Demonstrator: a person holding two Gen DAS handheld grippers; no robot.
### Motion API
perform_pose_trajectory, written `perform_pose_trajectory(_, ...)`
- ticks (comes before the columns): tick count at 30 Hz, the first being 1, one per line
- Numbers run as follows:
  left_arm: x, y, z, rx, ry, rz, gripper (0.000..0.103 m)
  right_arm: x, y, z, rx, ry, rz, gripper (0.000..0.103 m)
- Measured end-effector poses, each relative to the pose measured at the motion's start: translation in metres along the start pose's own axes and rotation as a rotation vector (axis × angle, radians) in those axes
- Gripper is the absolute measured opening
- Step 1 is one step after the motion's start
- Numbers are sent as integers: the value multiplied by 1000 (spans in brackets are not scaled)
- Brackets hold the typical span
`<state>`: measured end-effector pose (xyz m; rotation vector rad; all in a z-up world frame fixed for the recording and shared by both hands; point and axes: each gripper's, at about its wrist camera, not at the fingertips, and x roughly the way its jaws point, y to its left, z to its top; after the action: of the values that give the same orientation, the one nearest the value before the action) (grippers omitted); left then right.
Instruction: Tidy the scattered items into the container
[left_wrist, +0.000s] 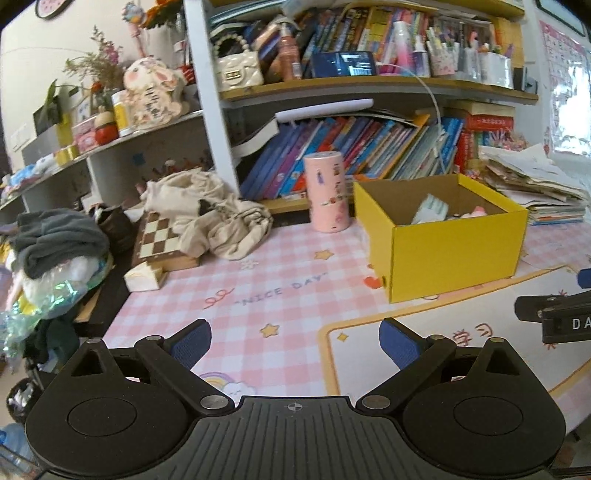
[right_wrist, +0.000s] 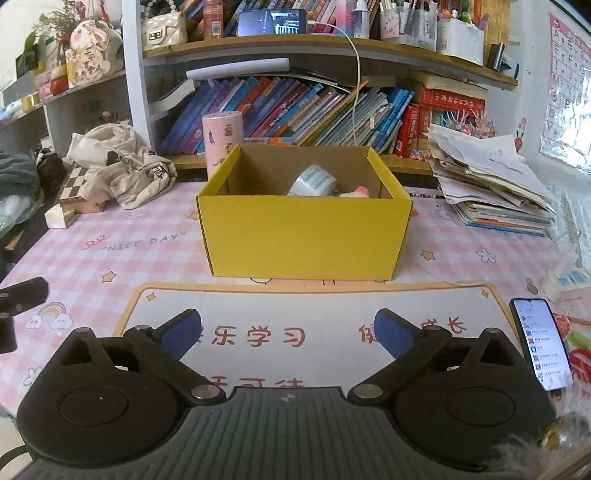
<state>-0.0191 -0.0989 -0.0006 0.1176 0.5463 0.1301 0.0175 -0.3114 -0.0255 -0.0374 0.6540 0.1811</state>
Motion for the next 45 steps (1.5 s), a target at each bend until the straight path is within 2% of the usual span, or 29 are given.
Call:
perform_pose_trajectory(15,-4,25,-11,17,5,8,99,-4,24,-10,15,13,-10,103)
perform_pose_trajectory(27,-9,35,-19,19,11,-26,99,-11,35,-20,16,24,-34,103)
perform_pose_trajectory(45,-13,37,-24,-13,12,-39,99,-17,45,-23,-46,36,-44,103)
